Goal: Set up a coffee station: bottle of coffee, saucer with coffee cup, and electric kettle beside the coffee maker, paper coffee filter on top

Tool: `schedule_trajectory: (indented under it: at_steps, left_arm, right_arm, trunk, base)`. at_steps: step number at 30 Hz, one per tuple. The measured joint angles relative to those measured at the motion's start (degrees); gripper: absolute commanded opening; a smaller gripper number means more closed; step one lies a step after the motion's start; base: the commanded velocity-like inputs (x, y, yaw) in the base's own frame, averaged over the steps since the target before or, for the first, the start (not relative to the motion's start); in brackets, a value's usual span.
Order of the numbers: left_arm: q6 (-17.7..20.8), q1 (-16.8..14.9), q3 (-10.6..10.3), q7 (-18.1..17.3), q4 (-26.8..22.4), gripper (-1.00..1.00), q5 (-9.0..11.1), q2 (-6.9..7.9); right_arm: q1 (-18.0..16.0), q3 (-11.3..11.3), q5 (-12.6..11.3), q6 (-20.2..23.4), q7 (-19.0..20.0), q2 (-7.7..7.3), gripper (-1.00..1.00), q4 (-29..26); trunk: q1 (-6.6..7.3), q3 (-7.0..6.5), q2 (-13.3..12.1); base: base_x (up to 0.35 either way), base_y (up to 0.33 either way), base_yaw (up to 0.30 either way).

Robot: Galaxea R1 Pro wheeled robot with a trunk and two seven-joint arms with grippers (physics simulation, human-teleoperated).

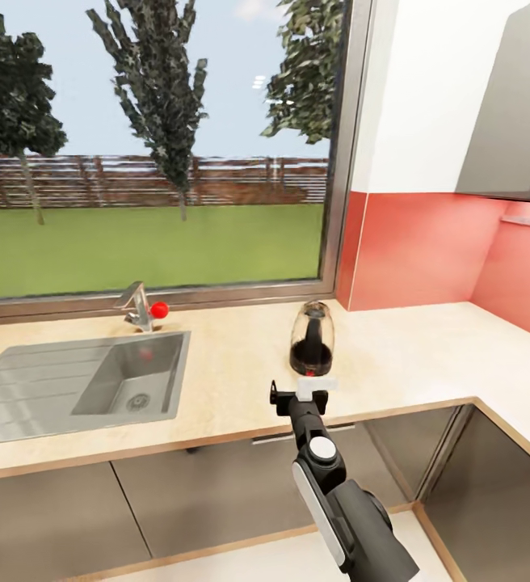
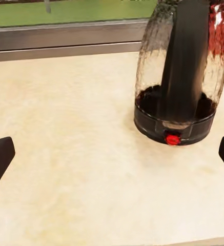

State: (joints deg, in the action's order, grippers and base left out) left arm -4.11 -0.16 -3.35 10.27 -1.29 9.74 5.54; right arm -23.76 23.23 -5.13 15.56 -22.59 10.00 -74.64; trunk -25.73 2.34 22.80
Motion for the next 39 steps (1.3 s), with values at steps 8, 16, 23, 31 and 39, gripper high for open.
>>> schedule_trajectory:
  at_steps: [8,16,23,31,39]
  left_arm:
    - [0.00,0.00,-0.04,0.00,0.00,1.00,-0.05,0.00]
    - [0.12,0.00,-0.13,0.00,0.02,1.00,-0.15,0.00]
    - [0.27,0.00,-0.12,0.09,0.89,1.00,-0.18,0.00]
    - [0.41,0.01,-0.13,0.12,1.69,1.00,-0.18,0.01]
    - [0.53,0.02,-0.13,0.12,1.92,1.00,-0.18,0.01]
  right_arm:
    - [0.00,-0.24,-0.12,-0.33,-0.09,-3.71,1.00,-0.19]
    - [0.00,-4.40,-0.16,-0.33,-0.12,-4.00,1.00,0.06]
    - [0.00,-4.55,-0.20,-0.30,-0.06,-4.00,1.00,0.04]
    - [0.00,-4.63,-0.17,-0.26,-0.06,-4.00,1.00,-0.11]
    - [0.00,-4.72,-0.13,-0.26,-0.08,-3.99,1.00,-0.24]
  trunk:
    - [-0.01,0.01,0.00]
    - [-0.01,0.01,0.00]
    - [0.00,0.01,0.00]
    - [-0.01,0.02,0.00]
    - [0.00,0.03,0.01]
  base:
    - [0.155,0.000,0.002]
    - [0.141,0.000,0.000]
    - [0.088,0.000,0.000]
    - [0.205,0.000,0.000]
    - [0.079,-0.035,0.000]
